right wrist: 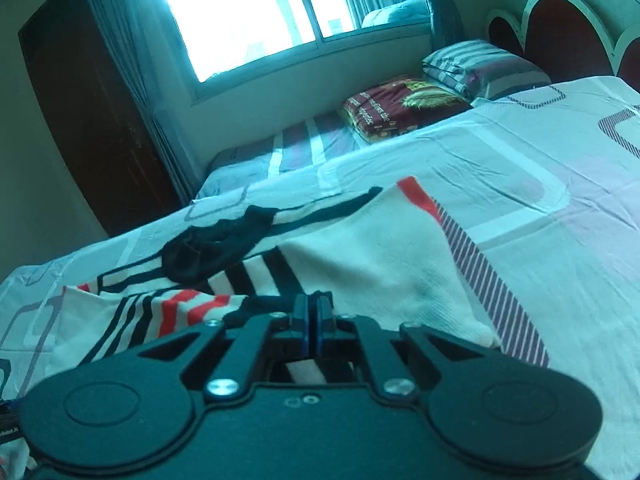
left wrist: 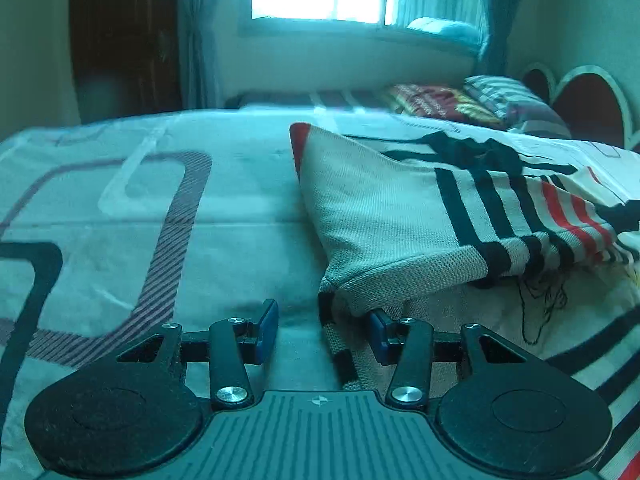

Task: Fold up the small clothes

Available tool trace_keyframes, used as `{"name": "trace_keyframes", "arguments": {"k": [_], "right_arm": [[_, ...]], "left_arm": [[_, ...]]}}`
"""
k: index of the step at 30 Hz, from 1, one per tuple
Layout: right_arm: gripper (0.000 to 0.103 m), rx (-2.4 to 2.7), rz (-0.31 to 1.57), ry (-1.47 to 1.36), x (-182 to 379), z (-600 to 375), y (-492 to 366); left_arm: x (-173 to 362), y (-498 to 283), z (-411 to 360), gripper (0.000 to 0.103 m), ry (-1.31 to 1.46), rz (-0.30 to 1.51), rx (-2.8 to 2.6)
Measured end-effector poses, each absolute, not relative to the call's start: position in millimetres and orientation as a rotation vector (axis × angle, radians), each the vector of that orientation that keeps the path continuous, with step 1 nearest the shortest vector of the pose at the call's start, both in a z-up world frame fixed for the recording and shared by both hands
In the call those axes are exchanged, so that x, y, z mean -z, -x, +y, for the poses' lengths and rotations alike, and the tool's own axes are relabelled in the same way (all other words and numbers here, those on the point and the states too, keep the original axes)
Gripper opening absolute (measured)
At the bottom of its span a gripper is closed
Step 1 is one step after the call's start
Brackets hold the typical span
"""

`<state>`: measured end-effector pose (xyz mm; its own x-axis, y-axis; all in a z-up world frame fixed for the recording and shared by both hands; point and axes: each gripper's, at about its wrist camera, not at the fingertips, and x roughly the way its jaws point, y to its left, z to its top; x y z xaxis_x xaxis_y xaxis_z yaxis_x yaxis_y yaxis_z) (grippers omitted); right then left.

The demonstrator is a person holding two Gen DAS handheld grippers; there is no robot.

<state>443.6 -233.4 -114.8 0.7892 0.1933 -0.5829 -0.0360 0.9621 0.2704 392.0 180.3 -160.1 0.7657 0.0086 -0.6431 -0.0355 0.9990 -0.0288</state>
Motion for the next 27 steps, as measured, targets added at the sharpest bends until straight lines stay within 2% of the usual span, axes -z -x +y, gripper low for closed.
{"name": "trace_keyframes", "arguments": {"k": [3, 7, 9, 11, 13, 15, 17, 18, 20, 22, 27], "right_arm": [[0.004, -0.121, 0.731, -0.22, 134, -231, -452], [0.008, -0.109, 0.706, -0.203, 127, -236, -446], [0.031, -0.084, 0.653, -0.182, 116, -239, -440], [0.034, -0.127, 0.644, -0.204, 109, -239, -440], [0.033, -0.168, 0.64, -0.203, 106, -232, -443], [0.021, -0.243, 0.656, -0.169, 107, -218, -448], [0.015, -0.244, 0.745, 0.012, 126, -197, -456], [0.014, -0.234, 0.743, 0.073, 136, -194, -455], [0.014, -0.228, 0.744, 0.03, 132, -201, -454], [0.021, -0.221, 0.699, -0.023, 120, -205, -451], [0.022, -0.282, 0.628, -0.043, 106, -173, -467]], "left_arm": [[156, -389, 186, 0.048, 0.055, 0.71, -0.01], [134, -371, 198, 0.048, 0.096, 0.658, -0.014], [123, -376, 195, 0.048, 0.11, 0.627, -0.001], [115, -387, 186, 0.048, 0.133, 0.592, 0.04], [115, -402, 171, 0.048, 0.13, 0.587, 0.083], [125, -416, 152, 0.048, 0.072, 0.621, 0.104], [152, -424, 131, 0.048, -0.07, 0.705, 0.098], [156, -420, 124, 0.048, -0.14, 0.658, 0.094], [146, -423, 125, 0.048, -0.126, 0.674, 0.095], [132, -428, 134, 0.048, -0.081, 0.614, 0.091], [122, -475, 148, 0.048, -0.065, 0.554, 0.064]]}}
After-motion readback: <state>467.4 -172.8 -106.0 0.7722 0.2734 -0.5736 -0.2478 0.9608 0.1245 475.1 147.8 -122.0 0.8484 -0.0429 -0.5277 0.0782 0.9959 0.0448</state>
